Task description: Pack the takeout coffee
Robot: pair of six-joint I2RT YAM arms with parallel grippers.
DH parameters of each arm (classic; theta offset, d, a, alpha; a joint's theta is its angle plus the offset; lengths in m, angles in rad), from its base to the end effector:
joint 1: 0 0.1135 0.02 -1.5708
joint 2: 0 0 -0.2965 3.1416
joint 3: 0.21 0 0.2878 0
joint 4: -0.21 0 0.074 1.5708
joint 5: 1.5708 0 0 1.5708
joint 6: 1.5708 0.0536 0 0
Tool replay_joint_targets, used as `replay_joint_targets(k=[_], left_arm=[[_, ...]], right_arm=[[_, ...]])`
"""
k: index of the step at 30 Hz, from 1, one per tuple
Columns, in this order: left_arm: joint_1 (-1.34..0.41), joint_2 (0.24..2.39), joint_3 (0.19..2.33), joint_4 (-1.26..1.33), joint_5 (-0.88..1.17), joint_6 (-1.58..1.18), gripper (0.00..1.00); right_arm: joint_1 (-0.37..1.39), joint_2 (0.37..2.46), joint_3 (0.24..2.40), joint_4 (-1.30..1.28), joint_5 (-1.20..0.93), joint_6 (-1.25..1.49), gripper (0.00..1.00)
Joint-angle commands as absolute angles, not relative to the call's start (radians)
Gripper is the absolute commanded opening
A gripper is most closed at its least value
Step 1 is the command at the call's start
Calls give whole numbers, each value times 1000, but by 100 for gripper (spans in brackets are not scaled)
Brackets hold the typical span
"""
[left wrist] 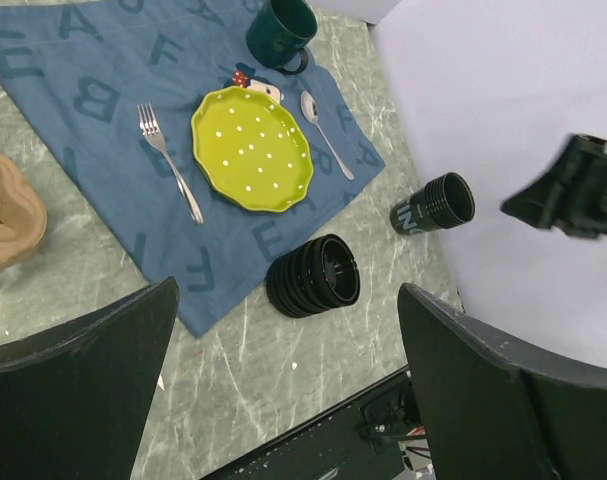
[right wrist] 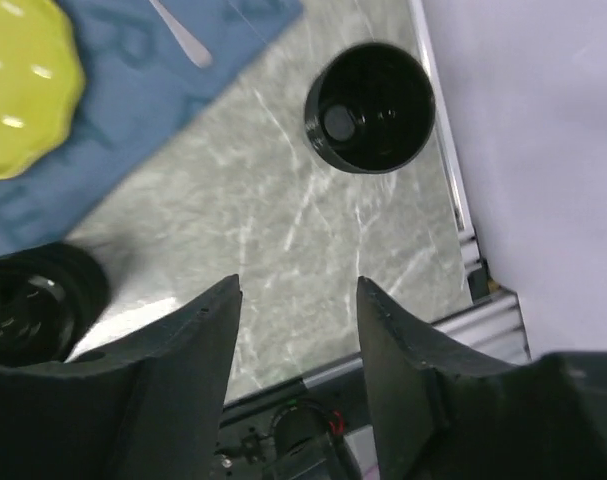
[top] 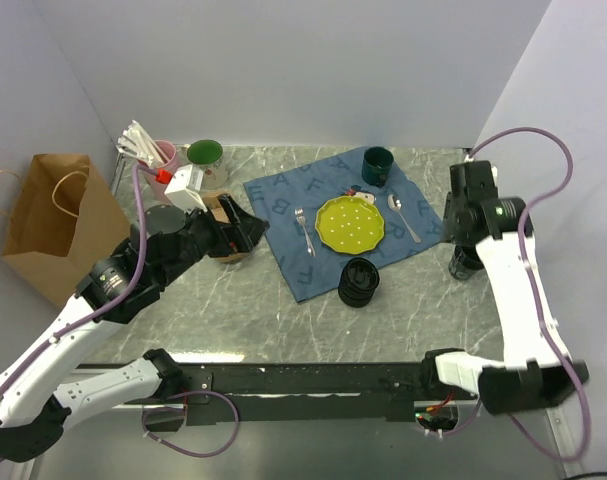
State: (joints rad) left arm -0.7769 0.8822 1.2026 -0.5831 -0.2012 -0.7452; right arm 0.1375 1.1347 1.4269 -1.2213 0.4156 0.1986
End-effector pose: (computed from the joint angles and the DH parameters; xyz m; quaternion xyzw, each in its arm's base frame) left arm 0.1516 -0.1340 0.4552 -0.0486 0.7905 -0.3598 0.4933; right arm 0.2215 0.0088 0.4222 0.0934 0.9261 -0.1414 0.3370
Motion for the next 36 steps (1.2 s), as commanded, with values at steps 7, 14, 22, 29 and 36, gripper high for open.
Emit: replay_joint_targets(k=[7,14,22,29,36], left_arm=[[-781,884,1206,-571,-137,-752,98],[-781,888,1189,-584,-127,-710,98],[-781,887,1175,-569,-132,-681,98],[-782,871,1167,-581,-166,-664,97],[-782,874,1172,-594,-183,-664,97]], right_arm=[[-60,1399,1511,-1132,238,113,28],[-136,1517,1523,-1106,204,123,27],[-181,1577,1537,-1132,210,107,27],[-206,1617,1528,-1109,187,81,27],[-209,1641,1537,-1108,156,69,30]])
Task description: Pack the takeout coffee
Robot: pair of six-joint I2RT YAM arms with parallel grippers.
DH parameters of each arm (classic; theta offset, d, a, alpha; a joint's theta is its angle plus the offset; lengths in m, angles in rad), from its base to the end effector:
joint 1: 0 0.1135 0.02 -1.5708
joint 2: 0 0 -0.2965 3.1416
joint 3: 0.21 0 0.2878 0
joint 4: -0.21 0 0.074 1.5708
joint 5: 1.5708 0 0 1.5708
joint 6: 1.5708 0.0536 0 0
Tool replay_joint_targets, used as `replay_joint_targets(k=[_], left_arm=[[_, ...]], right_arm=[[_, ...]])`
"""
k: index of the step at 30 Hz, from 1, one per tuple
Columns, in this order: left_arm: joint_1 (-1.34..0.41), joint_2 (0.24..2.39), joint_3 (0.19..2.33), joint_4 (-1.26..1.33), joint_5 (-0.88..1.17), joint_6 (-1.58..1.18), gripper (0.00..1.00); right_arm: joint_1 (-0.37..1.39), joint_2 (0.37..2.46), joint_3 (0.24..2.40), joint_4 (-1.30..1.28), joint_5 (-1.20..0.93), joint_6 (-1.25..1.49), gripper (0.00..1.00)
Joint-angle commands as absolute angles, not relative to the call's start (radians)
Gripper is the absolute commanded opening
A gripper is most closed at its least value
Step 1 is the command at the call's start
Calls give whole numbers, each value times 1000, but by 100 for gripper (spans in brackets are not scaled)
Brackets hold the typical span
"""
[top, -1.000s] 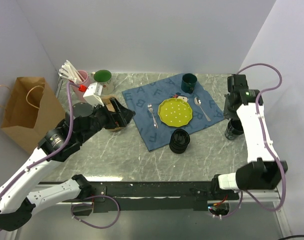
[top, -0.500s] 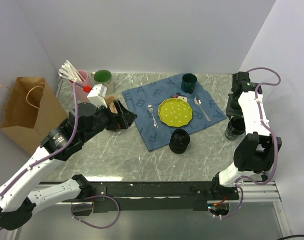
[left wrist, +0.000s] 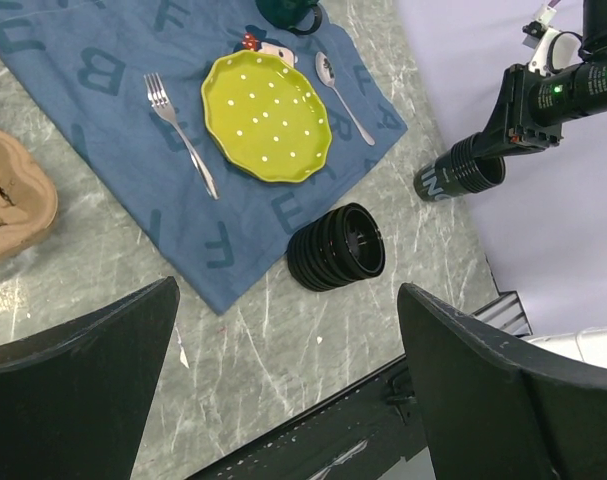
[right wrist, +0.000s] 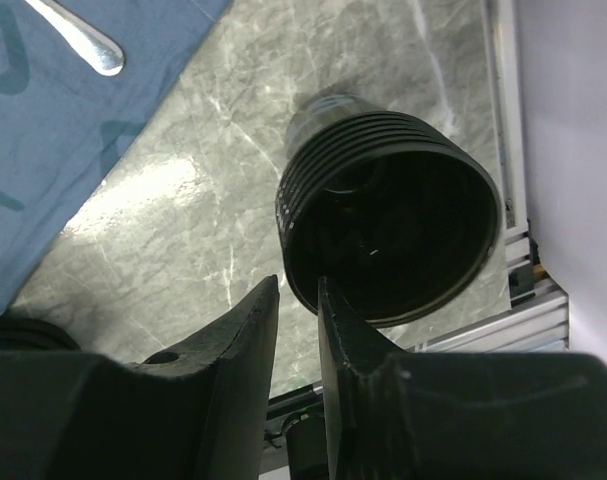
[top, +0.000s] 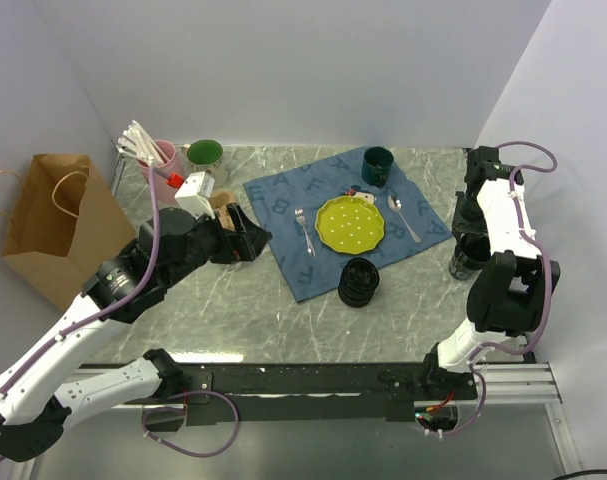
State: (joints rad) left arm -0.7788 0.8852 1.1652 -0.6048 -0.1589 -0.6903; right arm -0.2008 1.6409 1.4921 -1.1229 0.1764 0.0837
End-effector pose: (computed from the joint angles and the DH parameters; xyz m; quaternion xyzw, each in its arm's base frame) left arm 0.1529 -0.1390 0.4379 -0.0104 0.8108 -0.3420 0.4749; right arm 0.3562 -0.0821 0.3057 0.1526 0.9732 -0.0956 0.1431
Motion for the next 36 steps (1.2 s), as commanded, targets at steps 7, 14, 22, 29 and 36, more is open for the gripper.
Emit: replay_joint_targets(k=[7,14,22,29,36], left_arm=[[-782,885,1178,-588,-181,-663,97],[-781,884,1183,-598,-192,-658,97],[-782,879,1170,-594,-199,-657,97],[-782,882,1175,-592,-204,-655,97],[-782,879,1174,-598,-213,-655,97]], right_arm=[[-213,1651,1529,-1106,160,63,26],[-221,1651,1516,-1098,156,55,23],[-224,1652,1516,-1094,130,52,22],[-225,1652,1505,-1091,138,49,22],[-226,1663,1511,-1091,138,49,21]])
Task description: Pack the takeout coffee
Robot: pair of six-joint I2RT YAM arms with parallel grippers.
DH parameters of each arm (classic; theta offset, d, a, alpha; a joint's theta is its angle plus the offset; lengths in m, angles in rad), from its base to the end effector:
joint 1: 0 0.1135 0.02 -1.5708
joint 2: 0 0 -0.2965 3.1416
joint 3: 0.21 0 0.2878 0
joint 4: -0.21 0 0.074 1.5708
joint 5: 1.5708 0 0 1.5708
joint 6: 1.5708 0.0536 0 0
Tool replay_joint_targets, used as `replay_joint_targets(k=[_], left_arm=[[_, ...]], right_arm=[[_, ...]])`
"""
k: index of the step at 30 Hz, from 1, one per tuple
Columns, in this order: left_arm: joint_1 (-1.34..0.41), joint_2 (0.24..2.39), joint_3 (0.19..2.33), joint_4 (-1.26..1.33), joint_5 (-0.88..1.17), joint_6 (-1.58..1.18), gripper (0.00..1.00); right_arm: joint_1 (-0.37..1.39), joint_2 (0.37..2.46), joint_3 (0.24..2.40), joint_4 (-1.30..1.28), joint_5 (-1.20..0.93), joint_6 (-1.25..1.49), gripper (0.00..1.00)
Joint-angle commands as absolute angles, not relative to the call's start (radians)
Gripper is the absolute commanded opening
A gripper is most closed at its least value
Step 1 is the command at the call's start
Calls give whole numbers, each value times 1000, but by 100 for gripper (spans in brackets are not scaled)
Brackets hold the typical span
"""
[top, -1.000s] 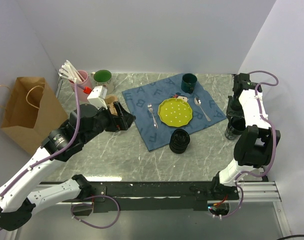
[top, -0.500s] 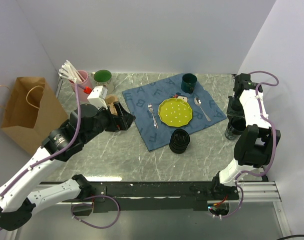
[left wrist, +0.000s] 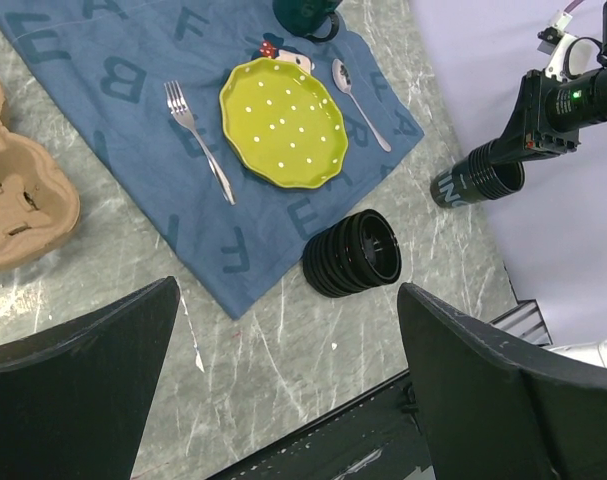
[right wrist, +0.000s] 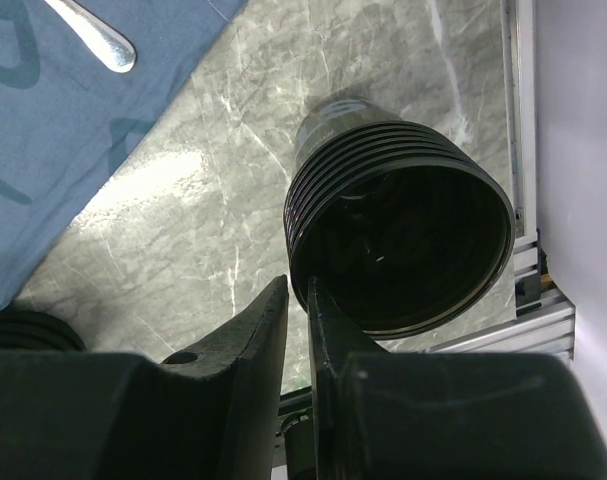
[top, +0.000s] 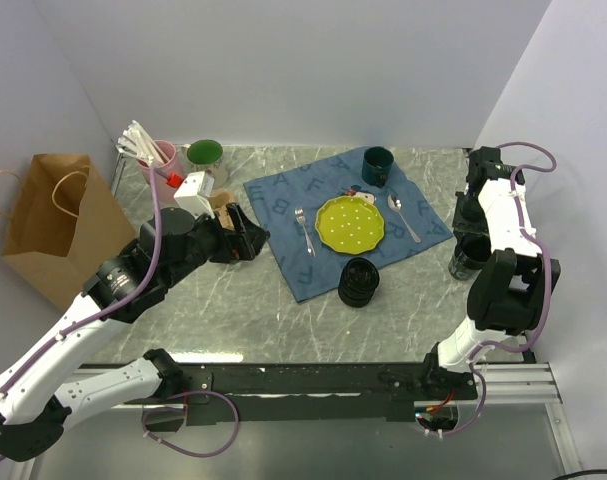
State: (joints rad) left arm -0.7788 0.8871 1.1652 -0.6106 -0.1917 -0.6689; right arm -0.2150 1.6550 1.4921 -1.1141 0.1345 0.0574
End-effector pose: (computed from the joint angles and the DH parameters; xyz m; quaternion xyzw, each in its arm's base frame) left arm 0.1542 -0.1378 0.4370 -0.0109 0.8125 -0.3242 0.4844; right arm 0.3592 -0.0858 0.3008 0.1438 0.9765 -0.0778 0.1404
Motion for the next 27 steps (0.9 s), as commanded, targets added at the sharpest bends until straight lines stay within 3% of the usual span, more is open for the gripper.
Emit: replay_joint_targets(k=[1,7,22,27], left_arm=[[-782,877,1175,-598,-215,-653,97],[-782,884,1178,-595,-215,-653,97],[-782,893,1183,-595,-215,-653,97],[-782,897,1181,-594,-210,-655,97]], right_arm=[[-227,1664,1511,-1092,135,49,21],[-227,1672,1500,-1089,133,51,19],[-229,1667,1529,-1101,141,44,1],[-229,1661,1540,-1111,149,43,0]])
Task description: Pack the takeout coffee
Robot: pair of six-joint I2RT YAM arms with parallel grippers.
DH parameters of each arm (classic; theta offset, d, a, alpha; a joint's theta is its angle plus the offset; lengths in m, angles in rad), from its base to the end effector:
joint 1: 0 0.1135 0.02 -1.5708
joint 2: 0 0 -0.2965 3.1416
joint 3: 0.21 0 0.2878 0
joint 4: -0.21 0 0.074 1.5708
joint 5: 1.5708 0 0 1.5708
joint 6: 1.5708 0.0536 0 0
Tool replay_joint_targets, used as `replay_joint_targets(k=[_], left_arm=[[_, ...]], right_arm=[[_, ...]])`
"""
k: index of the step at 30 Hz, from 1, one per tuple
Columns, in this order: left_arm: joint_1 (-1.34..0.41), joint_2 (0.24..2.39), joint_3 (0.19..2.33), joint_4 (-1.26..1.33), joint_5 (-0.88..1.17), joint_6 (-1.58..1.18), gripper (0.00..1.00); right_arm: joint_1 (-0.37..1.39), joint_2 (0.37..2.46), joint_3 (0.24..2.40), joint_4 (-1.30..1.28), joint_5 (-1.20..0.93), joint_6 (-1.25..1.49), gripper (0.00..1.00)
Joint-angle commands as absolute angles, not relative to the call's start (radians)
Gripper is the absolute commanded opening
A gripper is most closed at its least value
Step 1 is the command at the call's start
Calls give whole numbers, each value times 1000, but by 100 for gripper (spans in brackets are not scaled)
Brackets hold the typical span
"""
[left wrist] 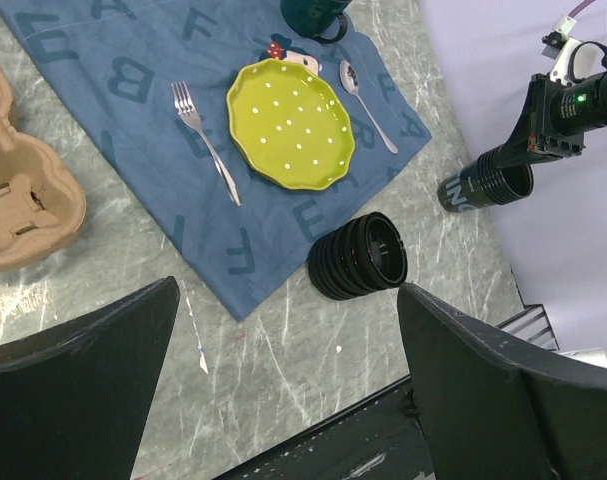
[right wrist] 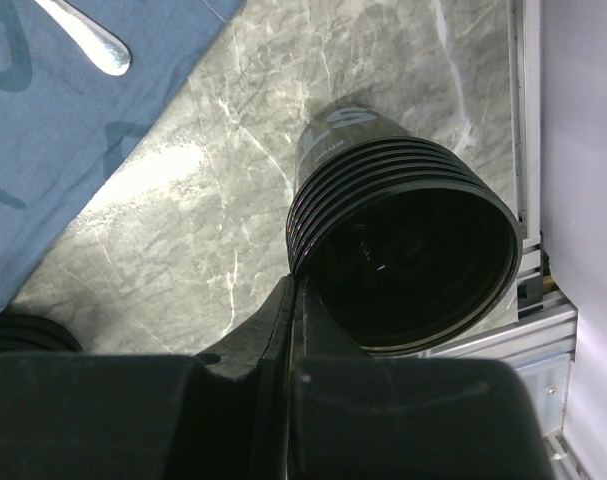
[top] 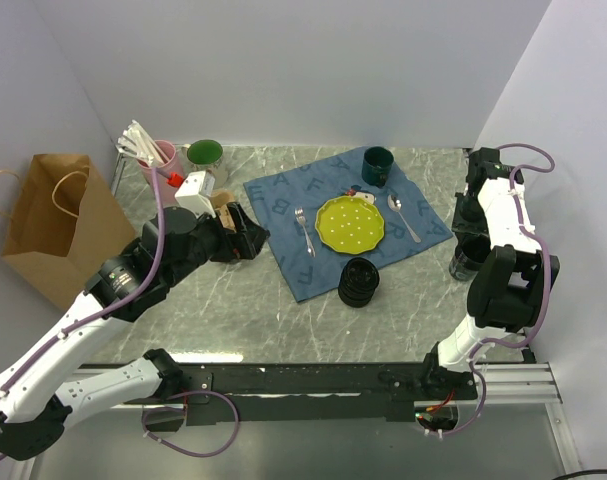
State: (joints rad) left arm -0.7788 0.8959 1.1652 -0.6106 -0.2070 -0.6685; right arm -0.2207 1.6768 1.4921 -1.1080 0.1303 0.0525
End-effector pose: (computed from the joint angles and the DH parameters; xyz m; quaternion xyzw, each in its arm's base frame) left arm 0.1567 -0.1392 0.4354 -0.0147 0.8146 -0.3166 0.4858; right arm 0.3634 -0.0887 0.2934 0.1435 0.9778 -0.0759 0.1324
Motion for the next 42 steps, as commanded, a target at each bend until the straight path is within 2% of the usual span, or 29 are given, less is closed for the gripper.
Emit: replay_joint_targets(k=[1,24,42], left_arm=[[-782,899,1181,-594,-209,-655,97],[-782,896,1169,-589,-203,-660,97],[-782,893,1178,-586,-203,-660,97]], right_arm=[[-229,1661,1545,-1115,150,44,0],[-227,1637,1592,-1167,210,64,0],[-210,1640,1818,-1361,340,147,0]])
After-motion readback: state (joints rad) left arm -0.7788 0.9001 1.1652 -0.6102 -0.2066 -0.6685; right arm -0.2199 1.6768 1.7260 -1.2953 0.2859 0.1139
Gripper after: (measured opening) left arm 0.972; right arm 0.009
